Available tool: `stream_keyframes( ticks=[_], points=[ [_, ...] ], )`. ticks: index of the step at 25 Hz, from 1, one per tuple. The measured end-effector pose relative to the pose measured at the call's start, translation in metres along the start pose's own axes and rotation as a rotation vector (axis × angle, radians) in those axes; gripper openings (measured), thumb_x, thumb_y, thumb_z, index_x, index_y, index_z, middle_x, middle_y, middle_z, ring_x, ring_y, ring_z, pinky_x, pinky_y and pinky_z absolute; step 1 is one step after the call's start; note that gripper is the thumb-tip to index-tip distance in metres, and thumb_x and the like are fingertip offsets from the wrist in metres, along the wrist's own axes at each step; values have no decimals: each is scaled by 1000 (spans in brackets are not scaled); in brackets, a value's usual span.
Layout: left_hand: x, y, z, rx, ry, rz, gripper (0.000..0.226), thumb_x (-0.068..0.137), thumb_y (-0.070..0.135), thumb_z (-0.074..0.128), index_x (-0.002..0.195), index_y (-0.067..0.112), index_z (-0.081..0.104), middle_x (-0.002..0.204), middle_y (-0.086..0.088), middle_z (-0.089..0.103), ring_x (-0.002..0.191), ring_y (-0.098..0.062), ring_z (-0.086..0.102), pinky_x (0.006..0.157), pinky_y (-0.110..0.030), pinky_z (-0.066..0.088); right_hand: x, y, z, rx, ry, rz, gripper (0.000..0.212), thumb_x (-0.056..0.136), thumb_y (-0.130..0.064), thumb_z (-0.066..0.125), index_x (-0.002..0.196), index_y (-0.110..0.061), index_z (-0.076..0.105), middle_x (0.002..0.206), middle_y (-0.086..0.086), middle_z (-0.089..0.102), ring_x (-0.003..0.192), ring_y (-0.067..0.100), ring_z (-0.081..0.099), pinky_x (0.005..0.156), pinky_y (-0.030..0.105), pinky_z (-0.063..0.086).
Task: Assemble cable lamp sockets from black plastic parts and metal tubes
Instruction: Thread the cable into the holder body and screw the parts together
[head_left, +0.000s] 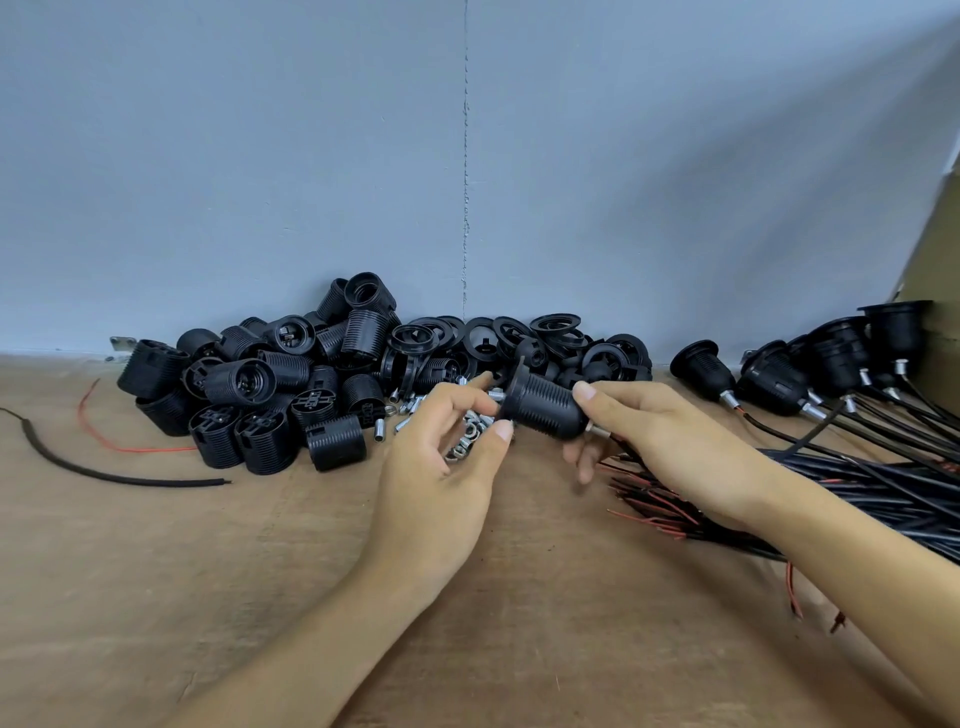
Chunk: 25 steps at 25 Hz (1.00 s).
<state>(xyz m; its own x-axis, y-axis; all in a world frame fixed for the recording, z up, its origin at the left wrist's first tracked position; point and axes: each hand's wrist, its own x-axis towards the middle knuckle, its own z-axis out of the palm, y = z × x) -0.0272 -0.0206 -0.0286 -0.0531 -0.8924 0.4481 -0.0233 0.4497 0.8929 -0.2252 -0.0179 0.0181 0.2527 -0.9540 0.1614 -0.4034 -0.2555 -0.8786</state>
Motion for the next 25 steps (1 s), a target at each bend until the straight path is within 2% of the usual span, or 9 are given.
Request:
stream_keyframes(
  ticks=[4, 7, 11, 13, 17, 20, 22, 23, 25],
  points=[
    [3, -4, -3, 165, 64, -9, 29, 94, 4, 66, 97, 31, 76, 123, 20, 70, 116, 4, 62, 102, -22, 47, -1, -2, -6, -21, -1, -52, 32, 102, -42, 46, 85, -33, 72, 81, 3, 74, 72, 17, 68, 84, 17, 49],
    [2, -2, -1, 212, 30, -31, 49, 96, -7, 53, 106, 39, 69, 104, 23, 75, 88, -4, 70, 75, -10, 48, -2, 0, -2, -174, -39, -61, 24, 101, -41, 50, 99, -29, 71, 82, 0, 73, 74, 14, 70, 80, 20, 52],
    [-1, 1, 4, 127, -25, -81, 67, 94, -14, 41, 115, 48, 55, 121, 27, 69, 95, 11, 65, 78, -7, 46, -3, 6, 4, -373, 27, -50, 18, 99, -41, 53, 99, -33, 69, 73, -9, 71, 69, 7, 69, 67, 15, 49],
    [-4, 3, 4, 86, -61, -64, 72, 95, -15, 38, 122, 51, 52, 127, 31, 65, 78, 8, 58, 71, -6, 47, -1, 8, 2, -359, 115, -37, 18, 99, -41, 53, 98, -33, 69, 72, -10, 72, 67, 7, 69, 68, 16, 50],
    [-7, 4, 5, 67, -37, -25, 69, 96, -12, 39, 123, 50, 54, 121, 36, 65, 70, -4, 47, 56, -10, 45, 2, 9, -4, -221, 242, -20, 21, 98, -43, 53, 97, -31, 70, 80, -6, 75, 70, 12, 71, 78, 30, 55],
    [-8, 3, 6, 68, -3, -55, 59, 98, -6, 46, 116, 49, 58, 111, 32, 71, 41, -3, 36, 41, -17, 36, 2, 10, -4, -204, 261, -36, 23, 99, -45, 51, 99, -31, 70, 81, -6, 74, 73, 13, 71, 81, 42, 56],
    [-6, 3, 7, 64, -7, -81, 48, 101, 5, 51, 118, 50, 57, 110, 28, 73, 50, -1, 54, 54, -11, 43, 2, 9, -6, -194, 256, -50, 23, 99, -44, 52, 102, -31, 70, 81, -6, 74, 75, 14, 71, 82, 43, 55],
    [-5, 2, 7, 40, -7, -103, 40, 102, 13, 53, 119, 50, 57, 110, 26, 73, 72, 5, 65, 69, -7, 44, 2, 8, -7, -177, 239, -53, 22, 99, -43, 52, 104, -30, 70, 83, -5, 75, 76, 15, 71, 83, 41, 54],
    [-2, 2, 7, -35, 13, -161, 25, 101, 32, 55, 121, 45, 59, 112, 17, 74, 110, 5, 64, 97, -18, 43, 1, 5, -9, -125, 166, -60, 24, 99, -42, 53, 108, -27, 70, 86, -1, 75, 77, 17, 71, 85, 35, 54]
  ],
)
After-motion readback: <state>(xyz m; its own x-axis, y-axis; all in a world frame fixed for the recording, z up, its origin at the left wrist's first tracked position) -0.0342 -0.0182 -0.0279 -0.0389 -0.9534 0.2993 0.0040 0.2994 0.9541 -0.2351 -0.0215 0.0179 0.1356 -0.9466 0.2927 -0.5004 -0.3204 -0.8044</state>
